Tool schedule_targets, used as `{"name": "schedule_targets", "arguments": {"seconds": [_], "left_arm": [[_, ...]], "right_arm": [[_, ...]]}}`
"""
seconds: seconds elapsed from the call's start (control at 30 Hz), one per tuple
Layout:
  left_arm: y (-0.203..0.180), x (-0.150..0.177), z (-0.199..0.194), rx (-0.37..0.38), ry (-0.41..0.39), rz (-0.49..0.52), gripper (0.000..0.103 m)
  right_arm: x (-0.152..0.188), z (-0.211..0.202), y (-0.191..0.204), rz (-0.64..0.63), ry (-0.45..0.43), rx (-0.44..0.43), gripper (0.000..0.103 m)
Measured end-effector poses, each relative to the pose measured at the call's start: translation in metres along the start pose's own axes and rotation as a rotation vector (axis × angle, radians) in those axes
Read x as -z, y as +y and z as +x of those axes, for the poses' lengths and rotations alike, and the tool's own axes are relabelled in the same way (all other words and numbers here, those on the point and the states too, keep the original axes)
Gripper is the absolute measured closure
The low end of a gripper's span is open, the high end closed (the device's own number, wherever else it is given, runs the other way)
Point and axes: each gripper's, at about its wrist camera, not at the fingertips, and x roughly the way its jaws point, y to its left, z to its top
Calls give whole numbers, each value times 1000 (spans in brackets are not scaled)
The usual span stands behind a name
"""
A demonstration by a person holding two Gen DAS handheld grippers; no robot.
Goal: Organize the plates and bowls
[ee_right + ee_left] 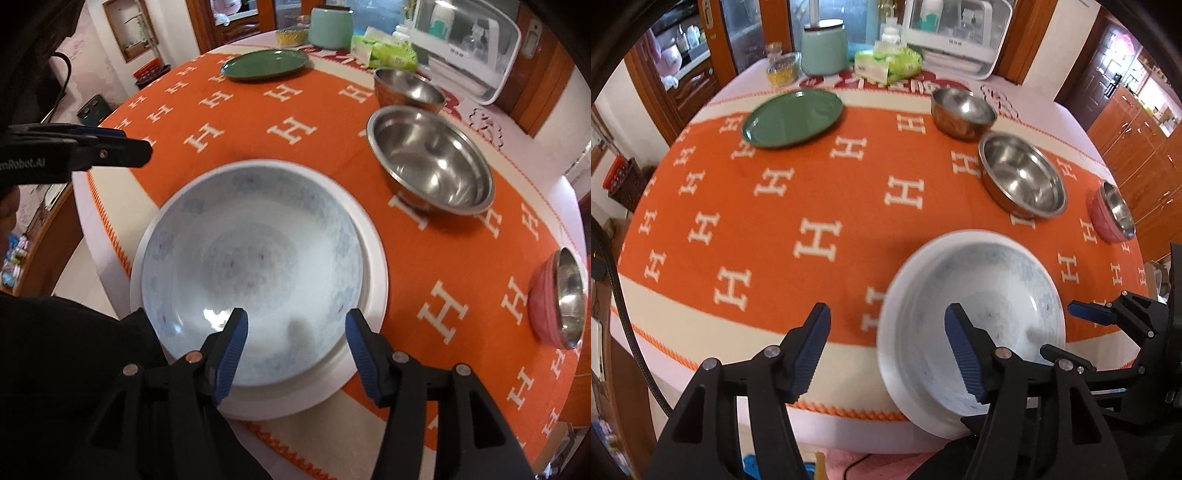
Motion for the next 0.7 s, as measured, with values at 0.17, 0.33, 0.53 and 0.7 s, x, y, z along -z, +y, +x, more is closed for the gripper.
{"name": "schedule_targets", "arguments": {"seconds": [0.17,0.33,0.53,0.7], "left_arm": [[23,-18,-15,30,-25,30,38],[49,-35,-29,55,-36,74,35],[81,-55,-45,80,-37,99,27],[112,-70,-59,60,-58,148,23]], "right_arm": [[-14,-2,14,55,-17,56,42],[-30,-4,32,113,-38,87,42],[-53,-5,57,176,-74,110,42],[-76,-2,80,220,-116,127,42]]}}
